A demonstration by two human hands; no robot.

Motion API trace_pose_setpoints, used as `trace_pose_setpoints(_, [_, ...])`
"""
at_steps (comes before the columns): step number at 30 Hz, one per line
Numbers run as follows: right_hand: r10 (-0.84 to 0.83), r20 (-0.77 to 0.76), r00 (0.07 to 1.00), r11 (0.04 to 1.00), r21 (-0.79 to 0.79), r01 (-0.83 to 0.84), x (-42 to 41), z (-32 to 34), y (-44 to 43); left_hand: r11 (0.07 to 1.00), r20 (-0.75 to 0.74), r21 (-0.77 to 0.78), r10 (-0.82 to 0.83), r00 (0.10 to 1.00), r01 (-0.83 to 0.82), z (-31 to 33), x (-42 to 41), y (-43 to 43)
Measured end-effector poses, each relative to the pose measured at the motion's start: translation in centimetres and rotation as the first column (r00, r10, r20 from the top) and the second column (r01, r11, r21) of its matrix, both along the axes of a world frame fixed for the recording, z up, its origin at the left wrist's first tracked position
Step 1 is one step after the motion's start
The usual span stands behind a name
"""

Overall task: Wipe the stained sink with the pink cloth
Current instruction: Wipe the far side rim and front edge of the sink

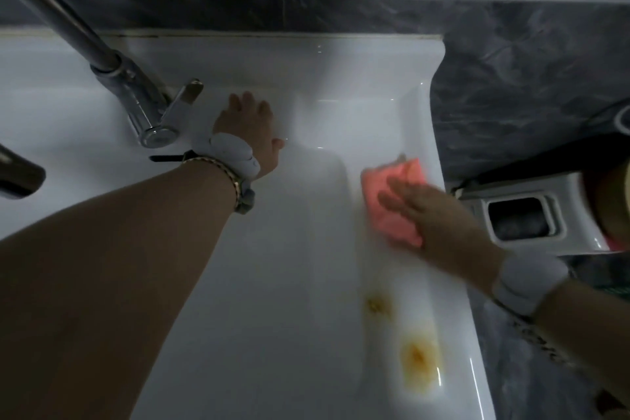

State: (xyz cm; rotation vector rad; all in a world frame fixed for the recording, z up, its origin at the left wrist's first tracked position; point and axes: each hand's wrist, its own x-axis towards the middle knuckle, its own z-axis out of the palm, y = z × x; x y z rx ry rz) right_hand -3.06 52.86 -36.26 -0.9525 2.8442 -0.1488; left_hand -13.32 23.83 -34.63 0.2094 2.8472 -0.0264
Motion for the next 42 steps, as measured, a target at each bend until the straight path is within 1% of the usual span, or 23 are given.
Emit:
trace_pose_setpoints(2, [-0.128,-0.069,0.989,0.989,-0.078,0.123,-4.2,0.0,-1.5,1.000,0.005,-0.002,0.013,1.000,-0.013,0.0,0.1,0.1])
trace_pose_setpoints(4, [-0.329,-0.010,0.944,0.933,-0.159,0.324,-7.0,-0.5,-3.7,1.000,0.012,-0.005,0.015,1.000,-0.015,-0.1,0.3,0.2])
trace_pose_setpoints(5, [-0.369,0.018,0.929,0.913,-0.179,0.366,-7.1,-0.8,-4.6,1.000,0.016,-0.006,0.013,1.000,-0.013,-0.1,0.3,0.2])
trace_pose_setpoints(6, [-0.332,0.032,0.943,0.924,-0.189,0.332,-6.3,-1.1,-4.9,1.000,0.019,-0.005,0.012,1.000,-0.012,-0.1,0.3,0.2])
trace_pose_setpoints(8, [-0.105,0.062,0.993,0.975,-0.192,0.115,-2.5,-1.1,-3.4,1.000,0.025,-0.010,0.014,1.000,-0.014,0.0,0.3,0.2])
trace_pose_setpoints(9, [0.006,0.069,0.998,0.983,-0.182,0.007,-0.2,-0.9,-2.1,1.000,0.023,-0.017,0.014,1.000,-0.013,0.0,0.3,0.0])
trace_pose_setpoints(11, [0.176,0.067,0.982,0.982,-0.085,-0.170,3.1,0.5,0.7,1.000,0.014,-0.019,0.005,1.000,-0.005,0.1,0.4,0.0])
trace_pose_setpoints(13, [0.241,0.031,0.970,0.970,-0.028,-0.241,2.2,1.2,2.2,1.000,0.009,-0.012,0.004,1.000,-0.004,0.1,0.5,0.1])
trace_pose_setpoints(14, [0.220,0.011,0.975,0.975,-0.014,-0.220,0.4,1.4,1.9,1.000,0.006,-0.009,0.013,1.000,-0.013,0.0,0.5,0.0])
trace_pose_setpoints(15, [0.152,-0.039,0.988,0.988,-0.006,-0.152,-1.5,1.5,1.2,1.000,0.006,-0.007,0.016,1.000,-0.016,0.0,0.6,-0.1])
trace_pose_setpoints(17, [-0.075,-0.075,0.994,0.997,-0.036,0.073,-5.2,1.2,-0.7,1.000,-0.003,-0.008,0.016,1.000,-0.016,-0.4,0.6,-0.1])
trace_pose_setpoints(19, [-0.262,-0.060,0.963,0.965,-0.033,0.260,-6.3,0.3,-1.6,1.000,-0.012,-0.007,0.022,1.000,-0.022,-0.8,0.7,0.1])
trace_pose_setpoints(20, [-0.295,-0.059,0.954,0.955,-0.028,0.294,-5.5,0.2,-1.6,1.000,-0.022,-0.010,0.026,0.999,-0.027,-0.9,0.8,0.2])
trace_pose_setpoints(21, [-0.279,-0.061,0.958,0.960,-0.027,0.278,-3.9,0.4,-1.2,1.000,-0.035,-0.014,0.026,0.999,-0.027,-1.1,0.9,0.3])
trace_pose_setpoints(24, [-0.143,-0.048,0.989,0.989,-0.042,0.141,2.2,1.1,1.1,1.000,-0.067,-0.008,0.012,0.998,-0.013,-1.5,1.1,0.5])
trace_pose_setpoints(26, [-0.124,-0.022,0.992,0.992,-0.042,0.123,4.9,1.1,2.2,0.999,-0.069,0.023,0.026,0.997,-0.025,-1.6,1.6,0.5])
trace_pose_setpoints(29, [-0.222,-0.044,0.974,0.968,-0.129,0.214,4.2,0.7,1.6,0.999,-0.124,0.017,0.039,0.992,-0.037,-2.0,2.3,0.5])
trace_pose_setpoints(33, [-0.464,-0.026,0.885,0.848,-0.302,0.436,-0.4,-0.3,-1.2,0.997,-0.276,0.072,0.054,0.960,-0.036,-1.4,4.4,1.3])
trace_pose_setpoints(35, [-0.504,-0.010,0.864,0.829,-0.286,0.480,-0.9,-0.4,-1.8,0.992,-0.215,0.122,0.064,0.974,-0.039,-1.0,5.9,2.2])
trace_pose_setpoints(36, [-0.490,-0.015,0.872,0.844,-0.258,0.470,-0.5,-0.5,-1.8,0.992,-0.150,0.121,0.063,0.987,-0.045,-1.0,6.5,2.7])
trace_pose_setpoints(39, [-0.324,-0.072,0.943,0.941,-0.130,0.313,4.1,1.2,-0.7,0.990,0.035,0.118,0.072,0.997,-0.075,0.4,9.0,3.6])
trace_pose_setpoints(40, [-0.280,-0.068,0.958,0.956,-0.111,0.272,5.9,1.9,-0.4,0.989,0.075,0.123,0.078,0.994,-0.087,1.0,9.8,4.0])
trace_pose_setpoints(42, [-0.260,0.000,0.966,0.960,-0.110,0.259,9.0,3.7,-0.4,0.976,0.161,0.169,0.109,0.981,-0.136,2.2,11.3,5.1])
